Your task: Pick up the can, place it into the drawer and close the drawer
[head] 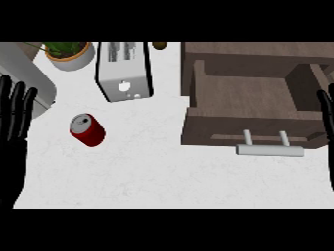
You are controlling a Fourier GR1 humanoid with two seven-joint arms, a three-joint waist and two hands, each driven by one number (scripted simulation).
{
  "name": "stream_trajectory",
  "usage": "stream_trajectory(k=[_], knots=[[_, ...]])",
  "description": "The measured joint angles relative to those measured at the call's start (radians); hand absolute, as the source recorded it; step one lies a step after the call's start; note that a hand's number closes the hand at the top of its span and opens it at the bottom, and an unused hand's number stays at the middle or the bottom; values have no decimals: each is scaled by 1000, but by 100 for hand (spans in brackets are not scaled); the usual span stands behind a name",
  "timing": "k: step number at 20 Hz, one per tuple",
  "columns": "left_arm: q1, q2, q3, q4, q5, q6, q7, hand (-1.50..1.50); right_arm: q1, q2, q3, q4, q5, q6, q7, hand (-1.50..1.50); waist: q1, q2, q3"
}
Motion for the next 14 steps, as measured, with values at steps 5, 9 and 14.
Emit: stream_trajectory(k=[5, 9, 14], knots=[[-62, 12, 13, 61, 38, -36, -26, -150, -23, 1, 8, -2, 6, 12, -23, -150, -18, 14, 20], [-70, 27, 17, 146, 23, -26, 89, -150, 0, 11, 13, 39, 17, -5, 56, -150, -25, 22, 26], [-88, 30, 7, 163, -5, 3, 257, -150, 52, 8, 4, 29, 8, -4, 138, -150, -27, 20, 28]])
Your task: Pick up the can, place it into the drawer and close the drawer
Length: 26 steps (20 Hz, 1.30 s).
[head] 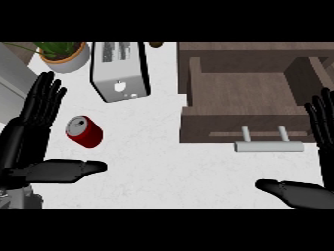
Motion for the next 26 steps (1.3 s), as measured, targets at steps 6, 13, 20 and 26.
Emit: stream_trajectory(k=[6, 13, 20, 26], knots=[[12, 1, 0, -61, -3, 1, 104, -150, 66, -7, -37, -4, -30, 44, -17, -150, 2, -1, 0], [-10, -1, 45, -69, 19, 16, 174, -150, 110, 0, -67, -13, -47, 79, -37, -150, 2, -1, 0], [-33, 8, 90, 23, 26, 13, 132, -150, 155, 5, -108, 2, -71, 125, -90, -150, 1, -1, 0], [-47, -4, 96, 120, 18, 12, 66, -150, 172, 11, -133, 2, -78, 154, -112, -150, 0, -1, 0]])
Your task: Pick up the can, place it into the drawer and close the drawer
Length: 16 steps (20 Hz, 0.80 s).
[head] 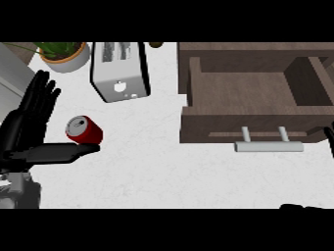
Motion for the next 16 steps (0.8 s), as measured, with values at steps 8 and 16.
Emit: stream_trajectory(k=[8, 16], knots=[[2, -15, 12, 155, -6, -4, -146, -150, 4, 2, -31, 11, -3, 32, -7, -150, 0, 0, 0], [2, -11, 39, 290, -14, 8, -258, -150, 22, 31, -31, 37, 21, 56, -63, -150, 0, 0, 0]])
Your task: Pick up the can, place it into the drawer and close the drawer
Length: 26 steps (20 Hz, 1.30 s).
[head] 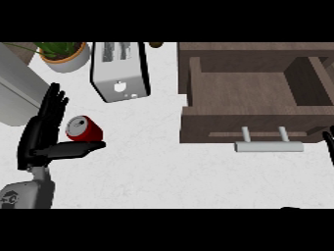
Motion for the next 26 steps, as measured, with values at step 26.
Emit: stream_trajectory(k=[26], knots=[[-13, 79, 90, 453, 27, -66, -363, -150, -34, 19, -41, -30, 2, 33, 44, -150, 0, 0, 0]])
